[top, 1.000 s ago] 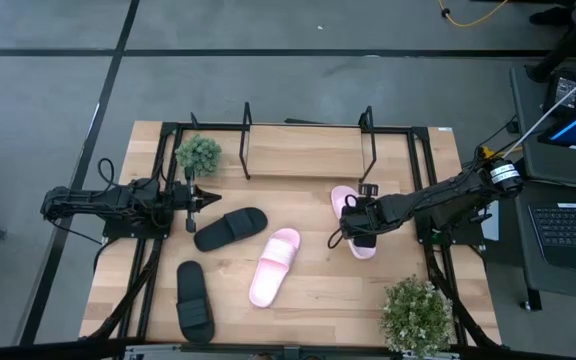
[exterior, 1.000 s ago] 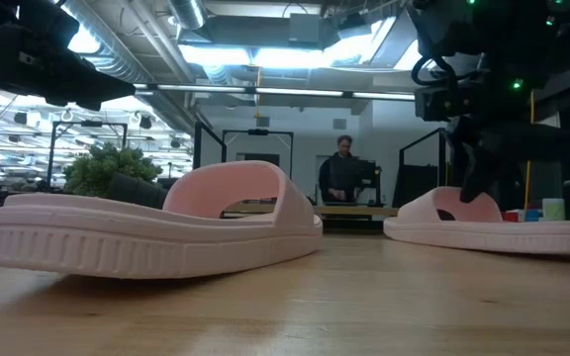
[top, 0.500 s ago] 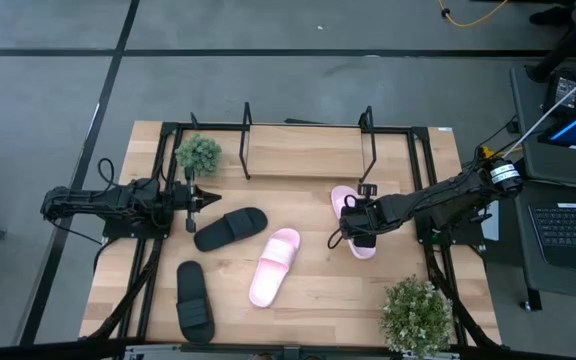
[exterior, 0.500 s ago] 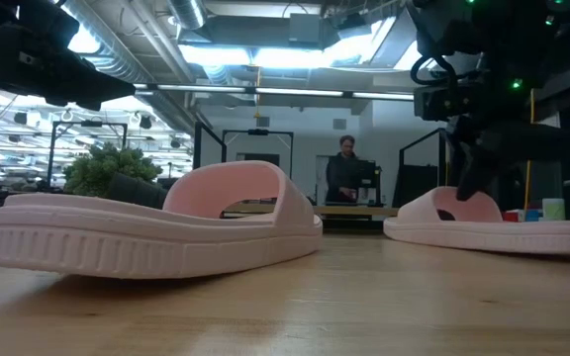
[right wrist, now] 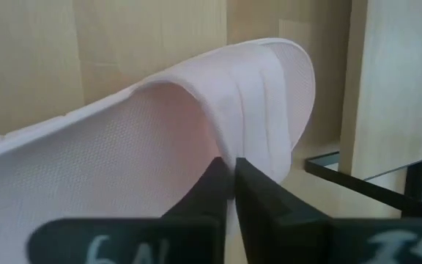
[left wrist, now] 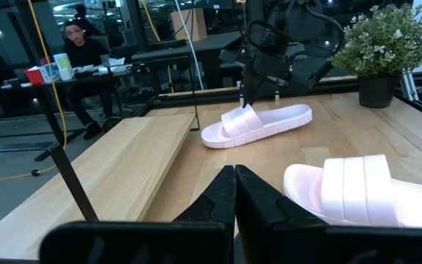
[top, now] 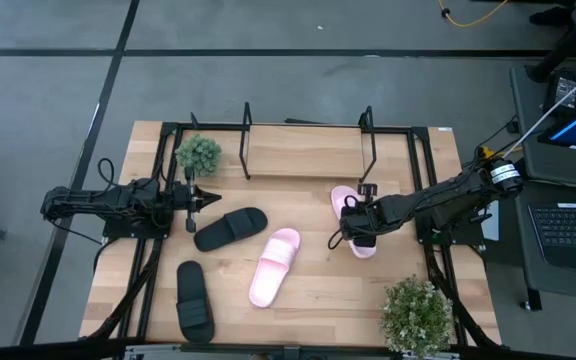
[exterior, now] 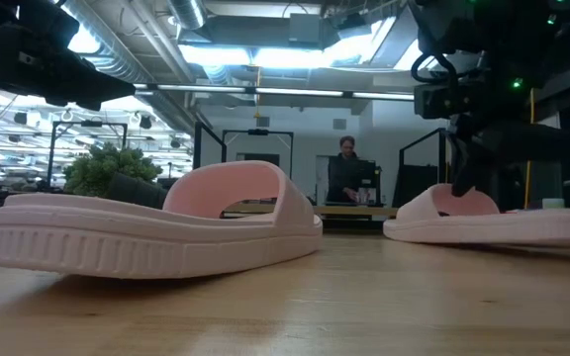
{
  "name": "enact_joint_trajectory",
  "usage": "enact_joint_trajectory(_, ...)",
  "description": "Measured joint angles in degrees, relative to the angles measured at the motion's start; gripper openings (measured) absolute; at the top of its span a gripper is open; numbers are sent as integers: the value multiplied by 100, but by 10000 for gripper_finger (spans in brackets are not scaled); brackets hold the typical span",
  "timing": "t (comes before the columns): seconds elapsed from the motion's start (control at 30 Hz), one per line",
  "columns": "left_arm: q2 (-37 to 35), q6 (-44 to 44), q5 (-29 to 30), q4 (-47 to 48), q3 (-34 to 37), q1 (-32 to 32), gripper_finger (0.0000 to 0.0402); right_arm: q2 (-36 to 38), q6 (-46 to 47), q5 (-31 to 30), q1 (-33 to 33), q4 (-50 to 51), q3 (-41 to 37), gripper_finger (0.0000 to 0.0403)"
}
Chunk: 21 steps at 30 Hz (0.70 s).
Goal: Pick and place slides into the shelf
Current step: Put the right pink slides on the shelf
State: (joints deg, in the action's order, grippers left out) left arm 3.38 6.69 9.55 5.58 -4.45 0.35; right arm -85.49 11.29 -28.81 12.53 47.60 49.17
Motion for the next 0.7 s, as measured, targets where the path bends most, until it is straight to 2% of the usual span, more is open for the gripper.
enact_joint_trajectory(0.33,0,-5,1,0,0,1,0,20,66,-22,28,198,98,7)
enact_joint_trajectory(0.6,-2,-56,-1,0,0,1,0,20,168,-32,173,655,840,7)
enact_joint_trajectory(0.7,-2,-54,1,0,-1,0,0,20,168,-315,247,972,1199,7)
